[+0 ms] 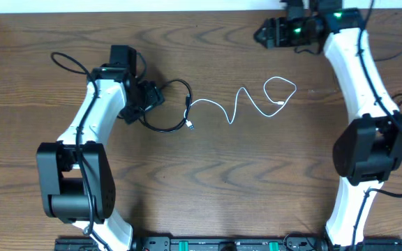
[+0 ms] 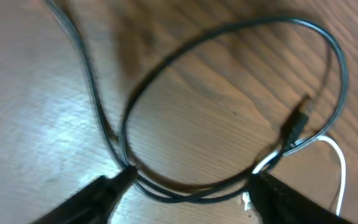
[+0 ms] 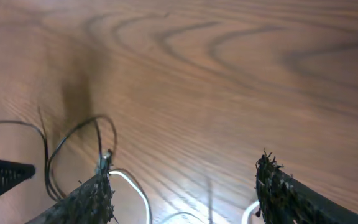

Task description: Untangle cables

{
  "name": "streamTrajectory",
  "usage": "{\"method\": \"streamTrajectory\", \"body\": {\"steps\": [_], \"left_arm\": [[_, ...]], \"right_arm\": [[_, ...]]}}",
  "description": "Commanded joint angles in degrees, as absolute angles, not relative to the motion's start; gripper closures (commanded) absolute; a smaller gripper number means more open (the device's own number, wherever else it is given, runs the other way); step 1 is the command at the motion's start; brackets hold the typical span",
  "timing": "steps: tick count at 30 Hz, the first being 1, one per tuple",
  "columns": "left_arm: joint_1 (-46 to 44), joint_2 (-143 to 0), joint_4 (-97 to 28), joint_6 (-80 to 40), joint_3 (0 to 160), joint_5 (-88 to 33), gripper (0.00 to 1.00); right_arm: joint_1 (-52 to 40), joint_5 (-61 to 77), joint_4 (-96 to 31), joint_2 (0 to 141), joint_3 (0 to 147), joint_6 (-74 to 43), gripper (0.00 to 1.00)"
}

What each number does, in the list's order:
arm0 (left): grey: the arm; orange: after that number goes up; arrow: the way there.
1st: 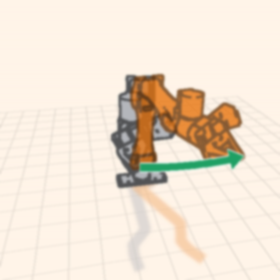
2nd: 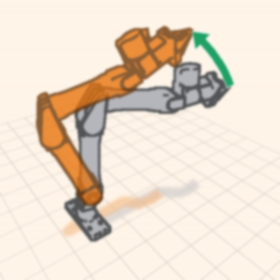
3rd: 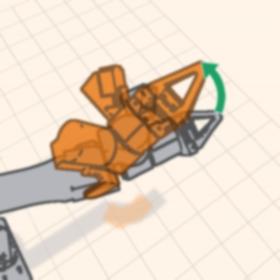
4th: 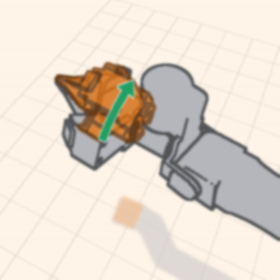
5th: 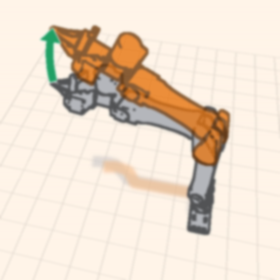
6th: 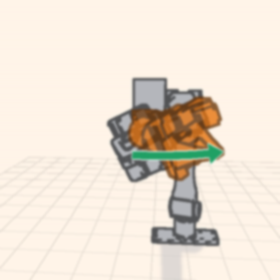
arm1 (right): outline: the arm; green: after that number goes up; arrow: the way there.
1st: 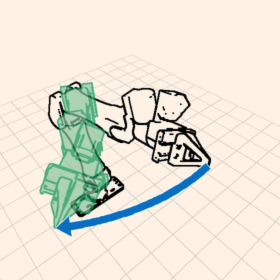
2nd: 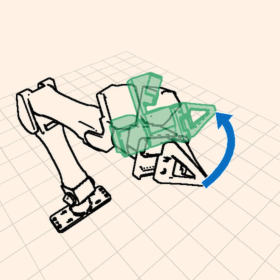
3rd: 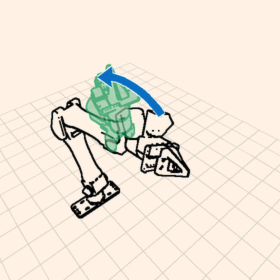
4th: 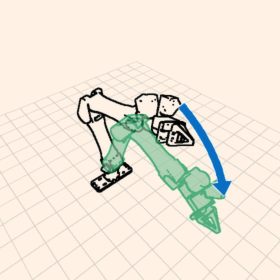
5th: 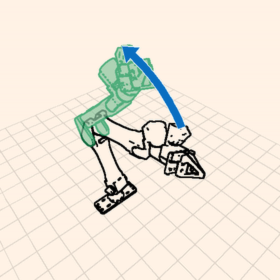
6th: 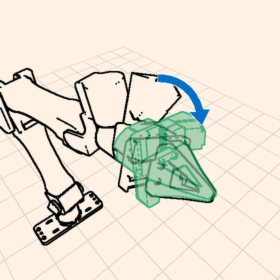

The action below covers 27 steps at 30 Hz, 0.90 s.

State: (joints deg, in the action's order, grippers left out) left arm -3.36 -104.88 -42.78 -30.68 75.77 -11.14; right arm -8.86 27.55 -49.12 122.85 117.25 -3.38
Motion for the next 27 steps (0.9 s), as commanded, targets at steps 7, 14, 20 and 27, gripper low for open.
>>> {"method": "streamTrajectory", "body": {"steps": [7,14,20,27], "left_arm": [[-8.43,-106.39,-37.69,-28.40,75.64,-9.87,0.37],[-12.05,-110.72,-33.10,-26.74,75.61,-10.20,0.37],[-14.20,-112.62,-27.16,-22.11,75.61,-11.51,0.37],[-15.88,-112.97,-23.11,-21.43,75.61,-11.25,0.37]], "right_arm": [[-16.91,21.10,-50.59,122.63,114.10,-2.92,0.34],[-20.58,18.96,-47.55,122.72,109.08,-2.94,0.35],[-20.88,16.19,-46.98,122.74,106.26,-3.81,0.34],[-20.99,16.21,-48.01,123.13,105.89,-3.81,0.33]]}}
